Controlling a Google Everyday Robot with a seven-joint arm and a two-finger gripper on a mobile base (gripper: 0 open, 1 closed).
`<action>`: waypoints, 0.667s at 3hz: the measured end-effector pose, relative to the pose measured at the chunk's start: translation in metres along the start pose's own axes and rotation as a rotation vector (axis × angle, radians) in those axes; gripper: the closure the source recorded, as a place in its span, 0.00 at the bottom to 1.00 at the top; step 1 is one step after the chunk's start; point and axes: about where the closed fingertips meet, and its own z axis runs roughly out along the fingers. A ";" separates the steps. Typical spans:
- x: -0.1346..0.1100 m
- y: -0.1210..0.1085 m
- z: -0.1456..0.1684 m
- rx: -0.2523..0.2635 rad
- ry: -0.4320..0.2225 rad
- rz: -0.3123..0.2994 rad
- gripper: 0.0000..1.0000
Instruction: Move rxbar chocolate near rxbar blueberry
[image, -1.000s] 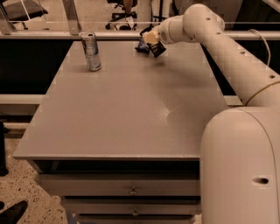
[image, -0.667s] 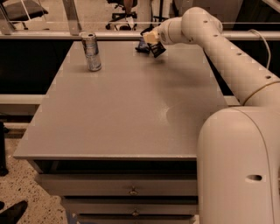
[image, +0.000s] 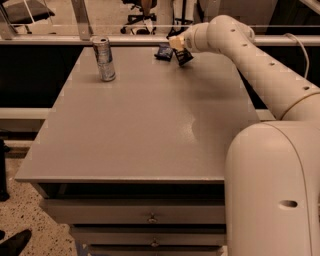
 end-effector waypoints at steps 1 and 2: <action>0.001 -0.006 0.001 0.023 -0.010 0.016 0.38; 0.002 -0.008 0.003 0.035 -0.014 0.027 0.13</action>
Offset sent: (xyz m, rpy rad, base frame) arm 0.0086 -0.0132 0.0021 0.0304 -0.0205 -0.0609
